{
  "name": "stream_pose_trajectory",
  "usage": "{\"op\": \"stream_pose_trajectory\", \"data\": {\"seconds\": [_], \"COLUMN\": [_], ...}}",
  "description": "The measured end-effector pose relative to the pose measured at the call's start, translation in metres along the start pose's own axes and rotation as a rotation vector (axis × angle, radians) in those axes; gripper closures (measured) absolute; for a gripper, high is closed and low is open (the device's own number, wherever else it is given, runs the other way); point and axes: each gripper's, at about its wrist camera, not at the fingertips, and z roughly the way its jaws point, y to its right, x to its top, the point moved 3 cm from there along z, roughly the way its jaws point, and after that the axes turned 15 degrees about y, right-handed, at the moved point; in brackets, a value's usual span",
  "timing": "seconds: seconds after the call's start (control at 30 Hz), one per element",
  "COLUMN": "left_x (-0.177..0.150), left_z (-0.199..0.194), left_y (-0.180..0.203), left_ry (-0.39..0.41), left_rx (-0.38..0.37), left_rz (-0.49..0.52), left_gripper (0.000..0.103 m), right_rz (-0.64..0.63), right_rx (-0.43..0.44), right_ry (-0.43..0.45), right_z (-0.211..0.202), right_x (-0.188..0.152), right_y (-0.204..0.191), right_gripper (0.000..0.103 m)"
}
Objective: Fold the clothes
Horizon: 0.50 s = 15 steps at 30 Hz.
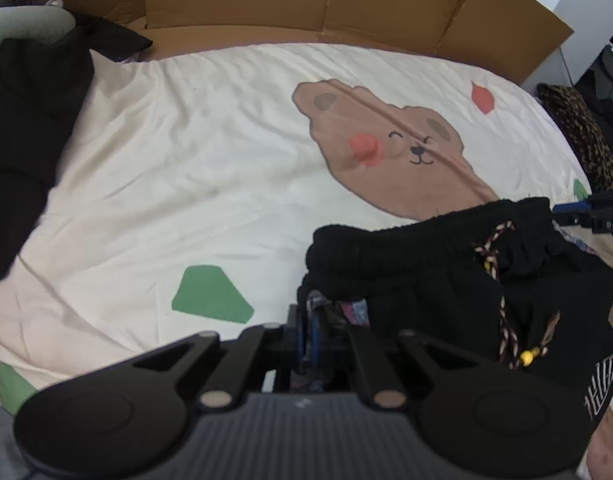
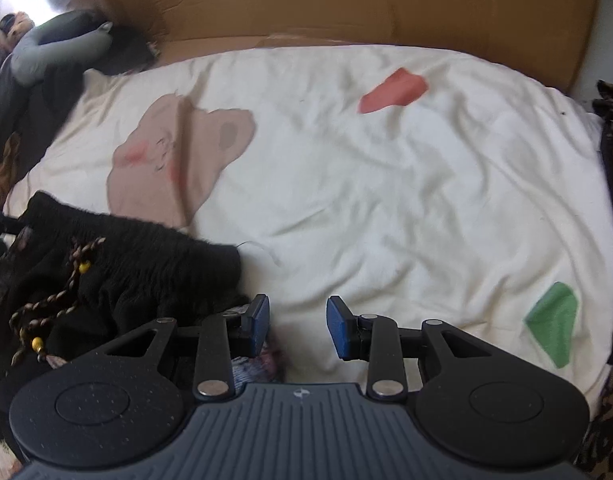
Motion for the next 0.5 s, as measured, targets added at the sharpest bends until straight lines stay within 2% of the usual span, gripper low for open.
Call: {"op": "stream_pose_trajectory", "data": {"seconds": [0.37,0.5], "left_x": [0.0,-0.002], "left_z": [-0.001,0.0], "left_y": [-0.002,-0.003], "left_ry": [-0.001,-0.003], "left_rx": [-0.004,-0.004], "left_rz": [-0.007,-0.011], "left_gripper": [0.098,0.098], "right_rz": [-0.034,-0.049], "right_rx": [0.13,0.136], "right_ry": [-0.003,-0.027], "right_z": [-0.014,-0.009], "right_x": [-0.005,-0.009], "right_y": [-0.031,-0.035], "right_gripper": [0.064,0.064]}}
